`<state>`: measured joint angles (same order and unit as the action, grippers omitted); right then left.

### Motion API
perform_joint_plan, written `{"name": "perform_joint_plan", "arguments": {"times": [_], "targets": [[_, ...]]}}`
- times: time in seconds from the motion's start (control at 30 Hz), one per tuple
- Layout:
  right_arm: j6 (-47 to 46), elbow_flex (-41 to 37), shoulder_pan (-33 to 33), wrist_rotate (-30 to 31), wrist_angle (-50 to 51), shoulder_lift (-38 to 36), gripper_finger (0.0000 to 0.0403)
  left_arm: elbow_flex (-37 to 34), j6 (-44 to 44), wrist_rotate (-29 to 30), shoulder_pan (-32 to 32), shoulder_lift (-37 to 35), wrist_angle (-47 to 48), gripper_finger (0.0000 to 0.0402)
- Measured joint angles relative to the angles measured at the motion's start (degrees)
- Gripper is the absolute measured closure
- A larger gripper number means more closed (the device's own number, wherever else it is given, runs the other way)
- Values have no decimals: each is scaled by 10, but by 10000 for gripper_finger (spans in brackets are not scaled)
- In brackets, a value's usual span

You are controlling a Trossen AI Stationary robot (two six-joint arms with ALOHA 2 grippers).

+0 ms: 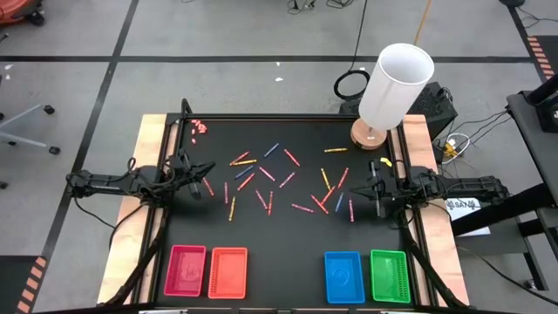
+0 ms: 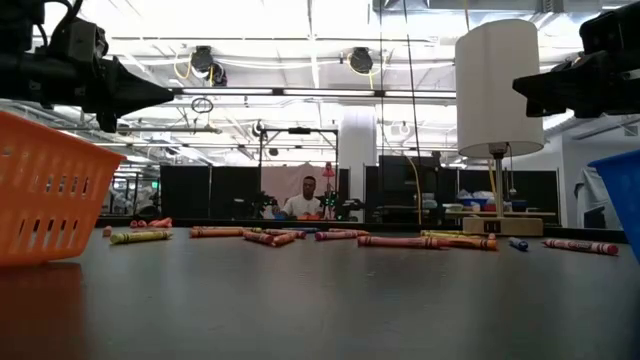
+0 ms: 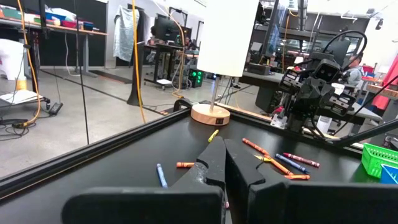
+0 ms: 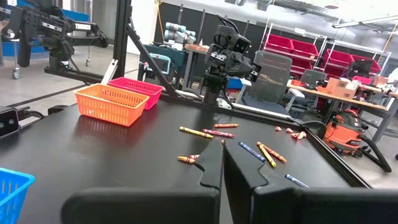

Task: Sort crayons

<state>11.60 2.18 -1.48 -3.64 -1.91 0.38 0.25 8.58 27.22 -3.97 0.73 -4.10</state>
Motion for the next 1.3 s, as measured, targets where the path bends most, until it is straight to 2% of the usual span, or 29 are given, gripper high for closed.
{"name": "perform_joint_plan", "arguments": {"times": [1.1,1.3], "targets": [[0,3,0,6,0,0,403,0,0,0,0,0,0,402],[-53,53,-2,-43,53,27,403,0,0,0,0,0,0,402]]}}
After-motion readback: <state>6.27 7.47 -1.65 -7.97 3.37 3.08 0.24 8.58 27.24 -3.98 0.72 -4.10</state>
